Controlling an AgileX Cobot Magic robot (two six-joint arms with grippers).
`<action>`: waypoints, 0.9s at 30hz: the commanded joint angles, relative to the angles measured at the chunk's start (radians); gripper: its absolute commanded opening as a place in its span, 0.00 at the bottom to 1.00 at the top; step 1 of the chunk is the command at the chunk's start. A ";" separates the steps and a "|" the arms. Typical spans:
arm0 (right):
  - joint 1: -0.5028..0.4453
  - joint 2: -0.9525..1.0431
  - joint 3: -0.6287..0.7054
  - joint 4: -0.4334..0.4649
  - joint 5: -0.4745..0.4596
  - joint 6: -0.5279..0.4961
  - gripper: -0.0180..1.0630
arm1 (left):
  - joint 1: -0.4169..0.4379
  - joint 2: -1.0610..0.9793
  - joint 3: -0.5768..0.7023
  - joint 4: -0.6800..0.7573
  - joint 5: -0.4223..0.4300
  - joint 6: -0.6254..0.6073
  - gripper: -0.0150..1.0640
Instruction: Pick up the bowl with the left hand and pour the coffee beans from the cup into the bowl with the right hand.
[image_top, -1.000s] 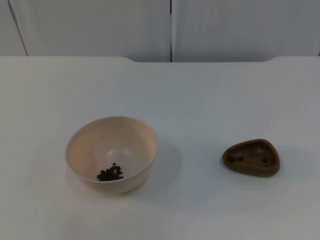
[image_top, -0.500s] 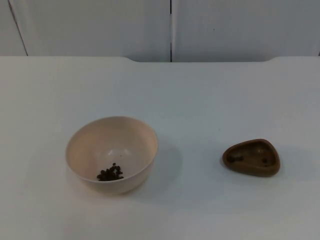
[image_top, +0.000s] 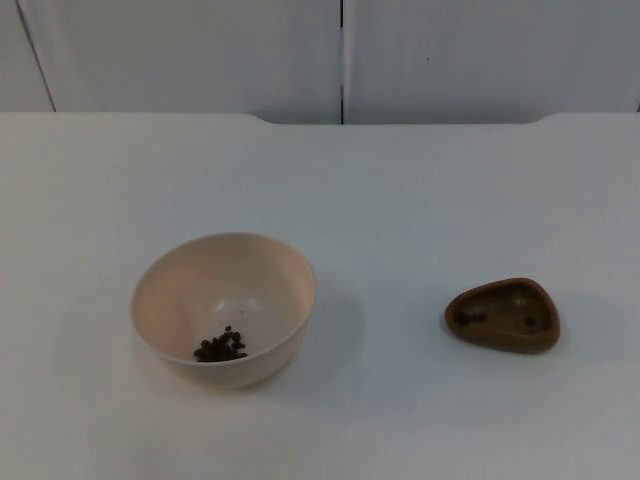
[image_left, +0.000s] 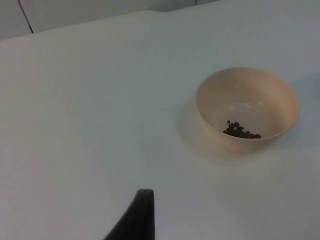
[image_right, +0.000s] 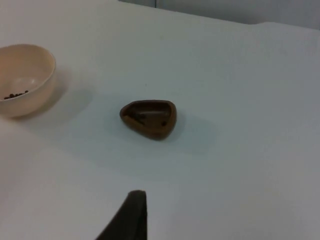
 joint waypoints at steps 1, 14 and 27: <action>-0.047 -0.003 0.002 0.000 -0.008 0.003 0.99 | 0.002 -0.004 0.004 -0.014 -0.009 0.000 0.99; -0.220 -0.003 0.002 0.007 -0.008 0.003 0.99 | 0.002 -0.004 0.004 -0.014 -0.009 0.000 0.99; -0.241 -0.003 0.002 0.000 -0.008 0.003 0.99 | 0.002 -0.004 0.004 -0.014 -0.009 0.000 0.99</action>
